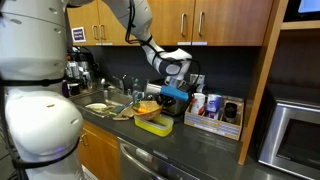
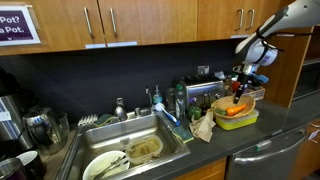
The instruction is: Put the basket on the counter then put the carrot in the yellow container.
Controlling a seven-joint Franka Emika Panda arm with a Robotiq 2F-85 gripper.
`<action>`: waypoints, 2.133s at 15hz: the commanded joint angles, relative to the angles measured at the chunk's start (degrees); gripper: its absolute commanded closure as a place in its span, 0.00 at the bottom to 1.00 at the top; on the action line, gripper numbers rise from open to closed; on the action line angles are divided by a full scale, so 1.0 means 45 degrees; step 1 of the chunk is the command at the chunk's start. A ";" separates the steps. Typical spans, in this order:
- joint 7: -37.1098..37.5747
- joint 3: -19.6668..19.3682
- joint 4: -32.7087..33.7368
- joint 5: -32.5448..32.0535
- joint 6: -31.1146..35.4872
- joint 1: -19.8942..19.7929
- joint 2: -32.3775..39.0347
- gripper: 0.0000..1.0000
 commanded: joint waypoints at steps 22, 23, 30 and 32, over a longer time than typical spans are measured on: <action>0.1419 -0.1243 -0.0472 0.1863 -0.1786 -0.1380 -0.1551 0.99; 0.1424 -0.1382 -0.0547 0.1926 -0.1866 -0.1464 -0.1585 0.99; 0.0729 -0.2233 -0.0265 -0.0060 -0.3398 -0.2066 -0.1257 0.99; 0.0349 -0.2375 -0.0075 -0.1145 -0.3636 -0.2182 -0.1160 0.99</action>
